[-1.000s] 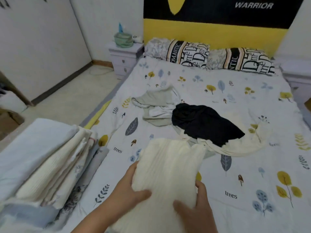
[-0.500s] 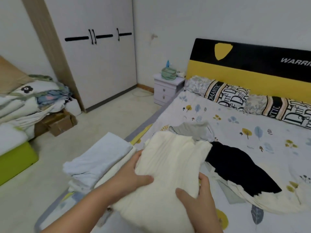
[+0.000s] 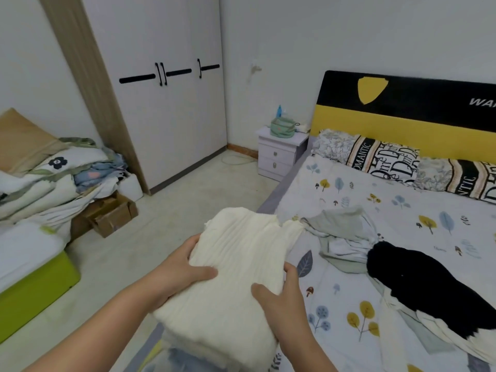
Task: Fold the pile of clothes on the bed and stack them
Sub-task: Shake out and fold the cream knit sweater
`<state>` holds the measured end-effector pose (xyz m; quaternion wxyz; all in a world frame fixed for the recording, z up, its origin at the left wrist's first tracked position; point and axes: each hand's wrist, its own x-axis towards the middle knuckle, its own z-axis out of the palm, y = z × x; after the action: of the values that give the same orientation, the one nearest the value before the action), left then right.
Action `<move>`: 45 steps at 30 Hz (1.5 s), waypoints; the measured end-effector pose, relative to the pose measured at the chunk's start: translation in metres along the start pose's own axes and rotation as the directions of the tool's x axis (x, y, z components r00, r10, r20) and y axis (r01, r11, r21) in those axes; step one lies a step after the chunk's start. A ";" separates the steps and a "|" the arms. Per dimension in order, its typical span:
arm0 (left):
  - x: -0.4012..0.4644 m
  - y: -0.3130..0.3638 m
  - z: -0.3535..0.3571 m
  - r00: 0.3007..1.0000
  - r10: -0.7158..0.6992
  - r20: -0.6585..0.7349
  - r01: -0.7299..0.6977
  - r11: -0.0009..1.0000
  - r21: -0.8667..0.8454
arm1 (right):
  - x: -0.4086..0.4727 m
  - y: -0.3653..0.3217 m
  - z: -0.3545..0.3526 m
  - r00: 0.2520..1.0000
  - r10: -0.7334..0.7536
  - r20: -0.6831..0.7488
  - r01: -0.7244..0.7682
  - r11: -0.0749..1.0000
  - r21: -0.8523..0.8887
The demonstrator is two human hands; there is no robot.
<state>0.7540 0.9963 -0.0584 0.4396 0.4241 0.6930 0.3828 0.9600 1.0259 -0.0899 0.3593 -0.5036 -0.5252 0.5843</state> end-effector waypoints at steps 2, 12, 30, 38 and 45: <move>0.011 -0.011 -0.018 1.000 -0.026 0.003 0.026 1.000 -0.013 | 0.010 0.002 0.021 1.000 0.010 0.005 -0.010 1.000 -0.007; 0.048 -0.092 -0.039 0.979 -0.195 0.063 0.198 0.979 -0.048 | 0.032 0.053 0.063 0.980 0.183 -0.075 -0.192 0.972 -0.134; 0.055 -0.126 -0.040 0.976 -0.207 0.069 0.186 0.955 0.233 | 0.032 0.084 0.083 0.948 0.316 -0.033 -0.313 0.913 -0.262; 0.055 -0.120 -0.043 0.974 -0.226 0.026 0.213 0.945 0.250 | 0.033 0.082 0.081 0.959 0.279 -0.039 -0.279 0.917 -0.284; 0.056 -0.108 -0.043 0.961 -0.267 -0.075 0.277 0.931 0.237 | 0.032 0.074 0.076 0.961 0.265 -0.072 -0.274 0.901 -0.338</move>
<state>0.6726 1.0038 -0.1586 0.4181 0.3673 0.7959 0.2383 0.8868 1.0229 -0.1730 0.1877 -0.6333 -0.5402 0.5214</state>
